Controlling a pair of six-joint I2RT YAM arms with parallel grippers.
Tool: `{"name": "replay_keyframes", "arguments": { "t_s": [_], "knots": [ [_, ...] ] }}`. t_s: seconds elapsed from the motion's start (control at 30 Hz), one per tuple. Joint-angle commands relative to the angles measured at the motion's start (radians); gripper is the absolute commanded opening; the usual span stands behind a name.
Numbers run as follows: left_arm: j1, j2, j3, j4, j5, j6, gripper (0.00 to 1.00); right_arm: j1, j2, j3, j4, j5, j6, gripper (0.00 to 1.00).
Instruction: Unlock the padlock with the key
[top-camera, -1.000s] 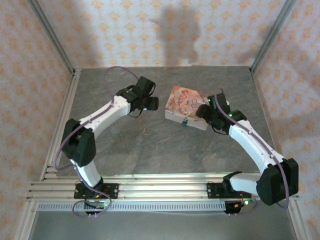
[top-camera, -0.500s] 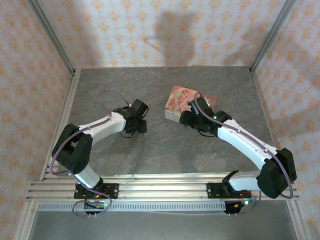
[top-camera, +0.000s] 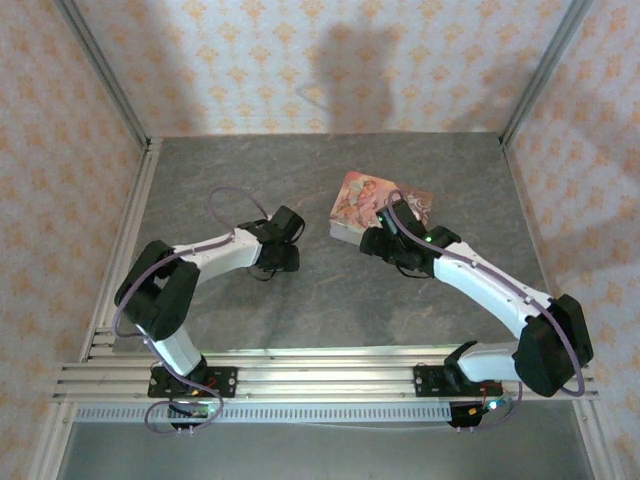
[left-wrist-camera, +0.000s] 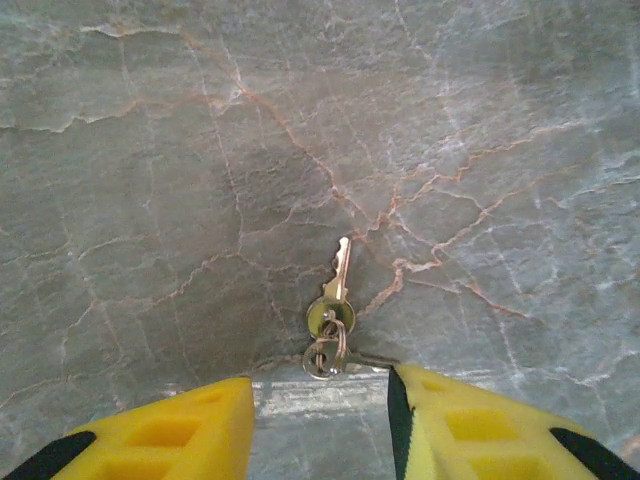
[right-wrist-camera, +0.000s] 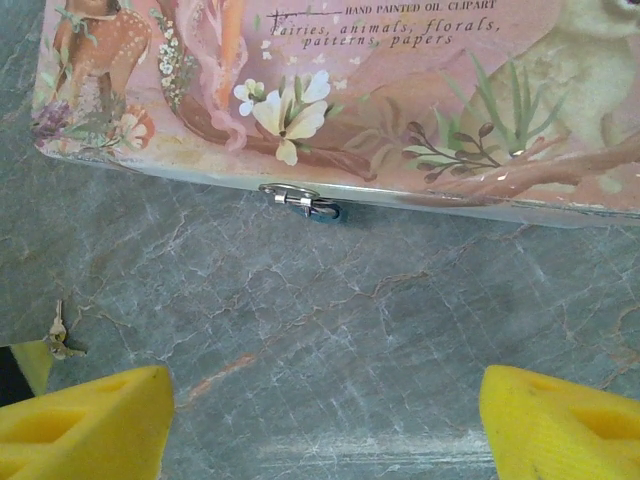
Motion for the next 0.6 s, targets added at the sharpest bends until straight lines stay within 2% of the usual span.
{"name": "replay_keyframes", "arguments": {
  "t_s": [0.0, 0.2, 0.57],
  "knots": [
    [-0.005, 0.032, 0.050, -0.025, -0.030, 0.045, 0.39, 0.004, 0.000, -0.017, 0.021, 0.019, 0.015, 0.80],
    [-0.005, 0.087, 0.099, -0.063, -0.042, 0.078, 0.28, 0.004, 0.010, -0.017, 0.023, 0.020, 0.019, 0.80],
    [-0.005, 0.107, 0.096, -0.091, -0.053, 0.128, 0.22, 0.004, 0.007, -0.001, 0.012, 0.030, 0.027, 0.80]
  ]
}}
